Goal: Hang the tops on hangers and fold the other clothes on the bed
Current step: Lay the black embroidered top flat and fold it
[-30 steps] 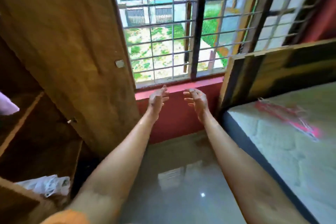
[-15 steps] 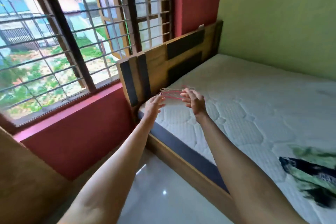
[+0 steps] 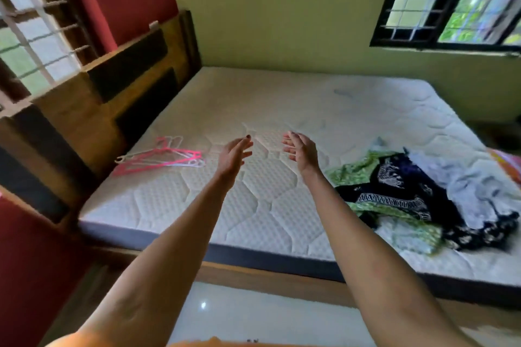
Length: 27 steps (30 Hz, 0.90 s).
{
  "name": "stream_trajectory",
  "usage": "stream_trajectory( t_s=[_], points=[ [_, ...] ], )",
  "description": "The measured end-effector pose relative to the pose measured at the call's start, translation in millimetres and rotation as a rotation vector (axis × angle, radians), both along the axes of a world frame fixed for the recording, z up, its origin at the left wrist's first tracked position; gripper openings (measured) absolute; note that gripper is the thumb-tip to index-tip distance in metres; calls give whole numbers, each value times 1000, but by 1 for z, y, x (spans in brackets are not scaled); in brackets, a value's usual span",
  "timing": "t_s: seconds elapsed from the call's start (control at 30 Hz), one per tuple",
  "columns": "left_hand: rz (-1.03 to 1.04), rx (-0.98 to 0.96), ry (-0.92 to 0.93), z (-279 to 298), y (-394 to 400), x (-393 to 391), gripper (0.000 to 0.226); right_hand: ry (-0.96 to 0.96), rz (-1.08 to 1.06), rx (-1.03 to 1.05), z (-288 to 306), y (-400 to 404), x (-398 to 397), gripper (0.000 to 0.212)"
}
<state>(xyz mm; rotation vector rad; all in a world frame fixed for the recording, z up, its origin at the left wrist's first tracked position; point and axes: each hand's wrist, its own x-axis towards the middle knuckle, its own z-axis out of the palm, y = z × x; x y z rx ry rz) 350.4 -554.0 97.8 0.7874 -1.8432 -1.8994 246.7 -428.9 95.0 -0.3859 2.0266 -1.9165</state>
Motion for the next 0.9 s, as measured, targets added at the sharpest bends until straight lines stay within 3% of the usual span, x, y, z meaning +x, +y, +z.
stream_trajectory(
  t_s=[0.1,0.3,0.6,0.9],
  points=[
    [-73,2,7,-10,13,-39,21,-20,-97,14,-7,21,-28,34],
    [-199,-2,-31,-27,45,-109,29,-51,-277,17,-27,73,-74,31],
    [-292,-19,-111,-60,108,-218,31,-58,-305,55,-54,143,-170,47],
    [-362,-37,-325,-131,193,-344,32,-224,-385,186,-121,216,-282,21]
  ],
)
